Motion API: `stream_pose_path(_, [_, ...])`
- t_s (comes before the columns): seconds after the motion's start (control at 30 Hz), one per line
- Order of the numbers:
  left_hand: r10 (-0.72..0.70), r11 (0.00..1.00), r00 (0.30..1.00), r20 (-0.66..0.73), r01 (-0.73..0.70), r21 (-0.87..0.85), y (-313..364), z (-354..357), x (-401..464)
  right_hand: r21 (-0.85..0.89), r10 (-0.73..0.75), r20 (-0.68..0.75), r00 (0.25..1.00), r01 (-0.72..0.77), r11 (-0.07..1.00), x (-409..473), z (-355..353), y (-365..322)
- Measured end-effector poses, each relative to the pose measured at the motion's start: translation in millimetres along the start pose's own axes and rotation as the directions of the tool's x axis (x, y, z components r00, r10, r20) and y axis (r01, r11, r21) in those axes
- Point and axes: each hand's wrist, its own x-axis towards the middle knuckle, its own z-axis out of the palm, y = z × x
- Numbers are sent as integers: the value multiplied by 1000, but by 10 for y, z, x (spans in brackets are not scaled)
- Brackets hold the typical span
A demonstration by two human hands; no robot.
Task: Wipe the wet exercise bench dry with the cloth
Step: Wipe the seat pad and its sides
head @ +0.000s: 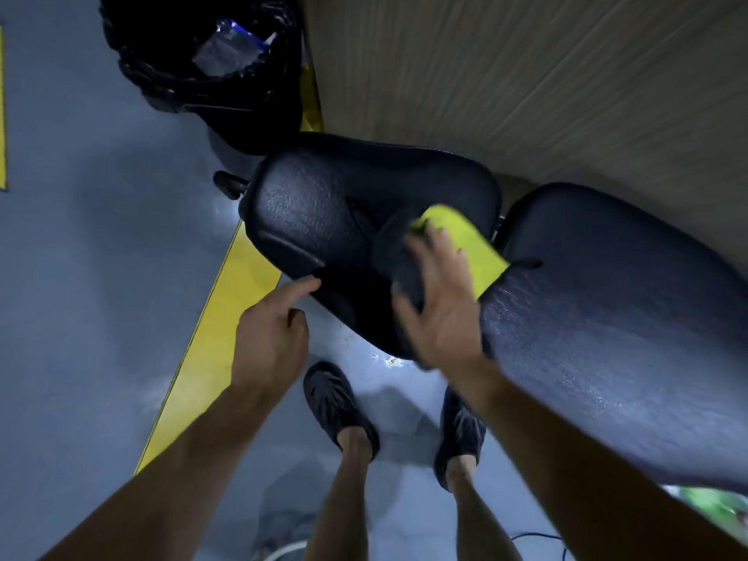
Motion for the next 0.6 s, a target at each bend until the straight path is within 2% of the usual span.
stream_pose_path(0.03, [13,1000,1000,2,-13,14,10,5,13,-66,-121,88,989,127,990,-196,34,-43])
stream_pose_path(0.1, [44,999,999,20,-44,16,27,1,39,-190,-334,273,902,391,901,-361,-4,43])
stream_pose_path(0.17, [54,998,998,42,-54,-14,35,-26,67,-185,-383,430,817,495,849,-82,-215,247])
stream_pose_path(0.2, [63,998,997,54,-62,-23,28,-43,83,-165,-358,430,829,462,871,132,-303,356])
stream_pose_path(0.23, [72,997,996,57,-70,-27,15,-63,100,-135,-297,370,880,367,920,381,-407,439])
stream_pose_path(0.3, [59,998,997,47,-58,-29,-15,-115,160,-32,-55,107,993,59,998,942,-565,585])
stream_pose_path(0.37, [28,1000,999,42,-28,6,-34,-173,248,87,199,-109,974,-190,978,1264,-523,491])
stream_pose_path(0.43, [39,998,999,32,-40,40,-61,-219,321,61,208,-175,962,-201,978,1129,-212,146])
stream_pose_path(0.47, [51,998,998,31,-52,42,-72,-226,355,32,137,-137,981,-134,990,922,-61,-79])
stream_pose_path(0.53, [61,997,997,42,-63,38,-97,-251,406,-42,-147,66,987,150,988,419,193,-451])
stream_pose_path(0.57, [70,996,996,51,-72,47,-110,-272,426,-73,-308,199,930,328,942,217,256,-569])
stream_pose_path(0.6, [81,994,995,61,-85,65,-118,-294,445,-100,-443,311,841,492,865,141,282,-577])
